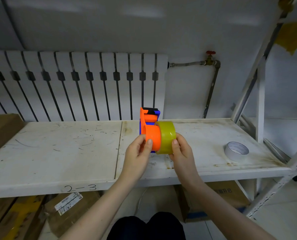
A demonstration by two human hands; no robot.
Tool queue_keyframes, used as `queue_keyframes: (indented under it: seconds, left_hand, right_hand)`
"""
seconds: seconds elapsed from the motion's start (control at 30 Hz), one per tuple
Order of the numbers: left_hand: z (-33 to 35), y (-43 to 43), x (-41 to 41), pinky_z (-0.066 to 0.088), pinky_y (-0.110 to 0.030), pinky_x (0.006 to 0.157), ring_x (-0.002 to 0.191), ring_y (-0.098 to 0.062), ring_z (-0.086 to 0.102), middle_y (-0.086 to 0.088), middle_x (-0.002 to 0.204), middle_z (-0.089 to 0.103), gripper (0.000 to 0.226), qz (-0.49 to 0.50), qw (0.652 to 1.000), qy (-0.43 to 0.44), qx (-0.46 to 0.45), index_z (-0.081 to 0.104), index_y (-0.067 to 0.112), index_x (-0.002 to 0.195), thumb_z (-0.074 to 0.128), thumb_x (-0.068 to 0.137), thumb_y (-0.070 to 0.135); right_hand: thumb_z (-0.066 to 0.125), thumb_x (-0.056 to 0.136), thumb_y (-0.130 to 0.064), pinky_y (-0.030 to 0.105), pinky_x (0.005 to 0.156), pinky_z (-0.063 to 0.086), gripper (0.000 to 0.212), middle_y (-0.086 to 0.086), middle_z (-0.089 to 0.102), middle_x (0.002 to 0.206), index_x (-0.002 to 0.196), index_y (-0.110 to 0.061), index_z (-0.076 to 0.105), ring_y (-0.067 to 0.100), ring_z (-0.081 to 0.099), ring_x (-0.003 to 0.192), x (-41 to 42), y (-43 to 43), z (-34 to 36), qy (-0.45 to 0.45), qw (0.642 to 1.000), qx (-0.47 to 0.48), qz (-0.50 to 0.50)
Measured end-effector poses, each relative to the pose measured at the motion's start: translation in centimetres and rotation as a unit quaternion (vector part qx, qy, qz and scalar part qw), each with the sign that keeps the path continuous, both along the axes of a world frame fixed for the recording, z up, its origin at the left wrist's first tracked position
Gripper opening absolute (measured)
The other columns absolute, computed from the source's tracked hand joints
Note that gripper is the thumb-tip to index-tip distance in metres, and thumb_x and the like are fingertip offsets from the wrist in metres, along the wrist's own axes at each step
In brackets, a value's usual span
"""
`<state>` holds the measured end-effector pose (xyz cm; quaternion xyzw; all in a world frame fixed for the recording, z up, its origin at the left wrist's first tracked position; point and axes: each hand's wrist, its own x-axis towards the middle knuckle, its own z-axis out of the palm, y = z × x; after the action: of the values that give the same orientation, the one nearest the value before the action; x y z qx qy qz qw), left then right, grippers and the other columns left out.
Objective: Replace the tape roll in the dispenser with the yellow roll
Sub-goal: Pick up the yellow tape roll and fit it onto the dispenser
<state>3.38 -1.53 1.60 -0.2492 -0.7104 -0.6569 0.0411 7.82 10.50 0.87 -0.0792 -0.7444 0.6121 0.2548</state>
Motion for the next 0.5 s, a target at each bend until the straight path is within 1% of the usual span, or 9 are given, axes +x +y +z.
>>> queue_keyframes:
  seconds: [0.03,0.1,0.17,0.27,0.33,0.4,0.47,0.5]
  left_hand:
    - [0.1,0.0,0.0,0.052,-0.018,0.073,0.094,-0.019,0.061,-0.013,0.103,0.062,0.031,-0.002,1.000,-0.008,0.000,0.058,0.004,0.104,0.043,0.095,0.031]
    - [0.1,-0.1,-0.2,0.051,-0.013,0.072,0.093,-0.015,0.059,-0.013,0.105,0.061,0.031,0.000,1.000,-0.022,0.005,0.057,0.005,0.106,0.039,0.096,0.029]
    - [0.1,-0.1,-0.2,0.051,-0.010,0.072,0.094,-0.013,0.058,-0.012,0.106,0.061,0.032,0.002,0.999,-0.036,0.011,0.057,0.007,0.109,0.036,0.097,0.028]
    - [0.2,-0.3,-0.3,0.052,-0.016,0.077,0.098,-0.015,0.059,-0.010,0.106,0.061,0.032,-0.004,0.997,-0.067,0.024,0.057,0.010,0.109,0.034,0.098,0.029]
    - [0.3,-0.4,-0.2,0.052,-0.026,0.083,0.097,-0.016,0.058,-0.006,0.100,0.061,0.026,-0.007,0.994,-0.097,0.045,0.058,0.015,0.099,0.035,0.098,0.028]
    - [0.4,-0.4,0.0,0.051,-0.034,0.088,0.096,-0.016,0.059,0.000,0.095,0.062,0.023,-0.011,0.988,-0.132,0.080,0.059,0.022,0.091,0.037,0.098,0.026]
    - [0.5,-0.4,0.3,0.052,-0.031,0.087,0.097,-0.013,0.060,0.004,0.097,0.062,0.020,-0.017,0.978,-0.170,0.117,0.058,0.026,0.092,0.039,0.098,0.025]
    - [0.5,-0.4,0.4,0.052,-0.028,0.083,0.097,-0.012,0.060,0.005,0.099,0.062,0.019,-0.019,0.975,-0.180,0.129,0.058,0.027,0.094,0.039,0.098,0.025]
  right_hand:
    - [0.035,0.099,-0.034,0.047,0.093,0.054,0.036,0.003,0.059,0.118,0.129,-0.019,0.048,0.019,0.059,0.111,0.0,0.0,-0.2,-0.005,1.000,0.006,0.000]
    - [0.034,0.097,-0.041,0.046,0.096,0.052,0.043,0.003,0.056,0.125,0.134,-0.021,0.045,0.018,0.056,0.116,0.0,-0.1,-0.5,-0.009,1.000,0.025,-0.003]
    - [0.032,0.094,-0.045,0.045,0.097,0.051,0.050,0.003,0.054,0.129,0.136,-0.021,0.043,0.017,0.053,0.120,0.0,-0.2,-0.6,-0.008,0.999,0.049,-0.003]
    - [0.031,0.093,-0.042,0.037,0.094,0.052,0.049,0.002,0.057,0.124,0.133,-0.020,0.047,0.013,0.056,0.115,0.1,-0.3,-0.7,0.002,0.998,0.066,0.007]
    - [0.032,0.093,-0.044,0.030,0.091,0.053,0.048,0.001,0.059,0.122,0.133,-0.022,0.047,0.011,0.057,0.112,0.3,-0.3,-0.7,0.000,0.997,0.071,0.017]
    - [0.031,0.092,-0.050,0.023,0.090,0.053,0.052,0.000,0.057,0.125,0.136,-0.025,0.042,0.010,0.056,0.113,0.6,-0.5,-0.5,-0.013,0.997,0.075,0.023]
    - [0.029,0.085,-0.050,0.016,0.086,0.051,0.059,-0.004,0.054,0.128,0.139,-0.027,0.037,0.009,0.055,0.114,0.9,-0.7,-0.2,-0.030,0.996,0.083,0.020]
    - [0.029,0.085,-0.049,0.015,0.085,0.051,0.060,-0.005,0.053,0.127,0.141,-0.028,0.034,0.009,0.055,0.114,1.0,-0.9,-0.1,-0.038,0.995,0.092,0.018]
